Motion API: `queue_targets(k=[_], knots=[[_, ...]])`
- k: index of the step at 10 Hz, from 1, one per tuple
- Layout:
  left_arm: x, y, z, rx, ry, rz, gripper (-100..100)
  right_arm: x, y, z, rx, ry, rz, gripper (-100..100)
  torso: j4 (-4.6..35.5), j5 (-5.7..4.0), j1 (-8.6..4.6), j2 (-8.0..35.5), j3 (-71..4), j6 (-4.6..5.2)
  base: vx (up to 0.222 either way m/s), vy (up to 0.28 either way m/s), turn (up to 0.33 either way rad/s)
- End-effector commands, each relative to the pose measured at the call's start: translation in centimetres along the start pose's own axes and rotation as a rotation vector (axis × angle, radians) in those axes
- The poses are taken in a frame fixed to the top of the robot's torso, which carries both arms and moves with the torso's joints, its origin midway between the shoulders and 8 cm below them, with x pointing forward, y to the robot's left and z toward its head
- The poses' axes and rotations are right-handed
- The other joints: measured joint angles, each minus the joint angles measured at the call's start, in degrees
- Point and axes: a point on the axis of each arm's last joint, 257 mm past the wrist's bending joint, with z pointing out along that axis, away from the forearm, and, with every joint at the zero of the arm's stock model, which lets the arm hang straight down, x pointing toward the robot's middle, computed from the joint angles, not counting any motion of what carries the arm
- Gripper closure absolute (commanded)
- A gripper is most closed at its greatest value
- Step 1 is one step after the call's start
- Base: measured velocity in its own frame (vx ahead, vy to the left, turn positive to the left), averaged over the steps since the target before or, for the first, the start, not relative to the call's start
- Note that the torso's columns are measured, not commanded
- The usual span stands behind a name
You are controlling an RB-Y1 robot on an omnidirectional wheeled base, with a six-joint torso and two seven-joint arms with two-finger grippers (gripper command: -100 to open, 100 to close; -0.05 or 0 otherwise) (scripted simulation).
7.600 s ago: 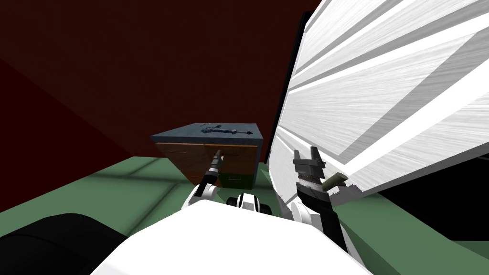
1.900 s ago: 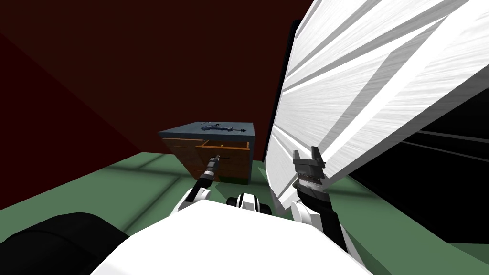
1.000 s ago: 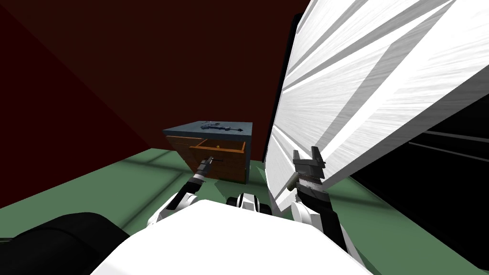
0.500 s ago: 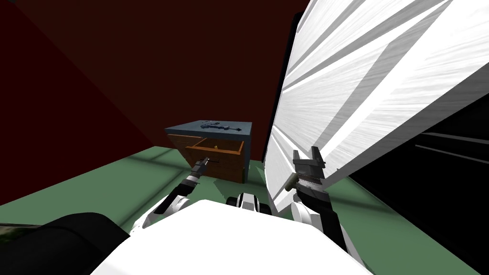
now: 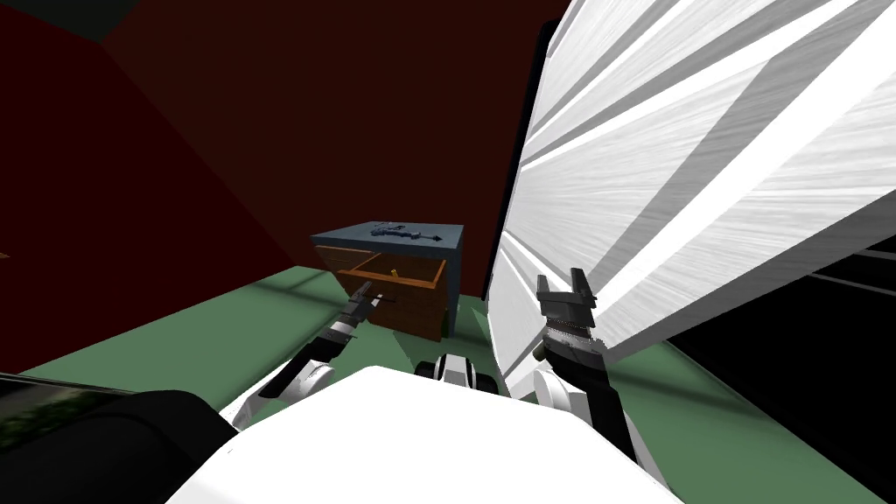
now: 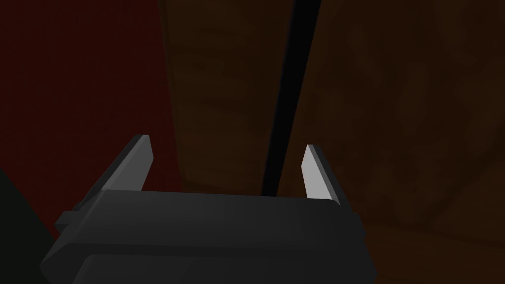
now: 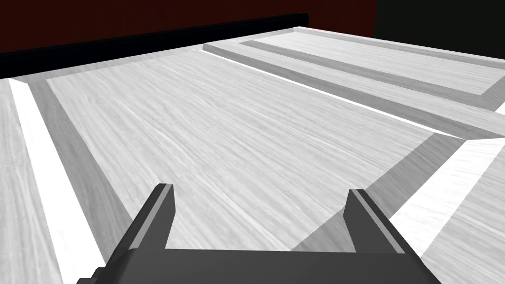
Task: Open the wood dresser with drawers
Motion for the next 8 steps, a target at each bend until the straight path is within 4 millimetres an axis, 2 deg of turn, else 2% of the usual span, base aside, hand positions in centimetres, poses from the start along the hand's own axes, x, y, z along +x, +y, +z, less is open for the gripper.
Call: queue_targets(k=[1, 5, 6, 7, 8], knots=[[0.2, -1.5, -0.1, 0.001, 0.017, -0.005, -100, 0.0, 0.0, 0.0, 0.000, 0.000, 0.000, 0, 0.0, 0.00, -0.07, 0.0, 0.0, -0.01, 0.052, 0.010, 0.058], [0.9, -3.5, -0.3, -0.002, 0.046, -0.016, -100, 0.0, 0.0, 0.0, 0.000, 0.000, 0.000, 0, 0.1, -0.13, -0.31, 0.1, 0.1, -0.02, 0.042, -0.011, 0.060], [0.8, -2.8, -0.4, -0.013, 0.037, -0.014, -100, 0.0, 0.0, 0.0, 0.000, 0.000, 0.000, 0, 0.2, -0.24, -0.43, 0.3, 0.1, 0.00, 0.018, -0.005, 0.015], [0.8, -2.7, -0.4, -0.016, 0.037, -0.014, 0, 0.0, 0.0, 0.0, 0.000, 0.000, 0.000, 0, 0.1, -0.18, -0.40, 0.3, 0.2, 0.02, 0.006, 0.002, 0.000], [0.7, -2.6, -0.5, -0.019, 0.036, -0.014, 0, 0.0, 0.0, 0.0, 0.000, 0.000, 0.000, 0, 0.1, -0.14, -0.35, 0.3, 0.2, 0.00, 0.000, 0.000, 0.000]])
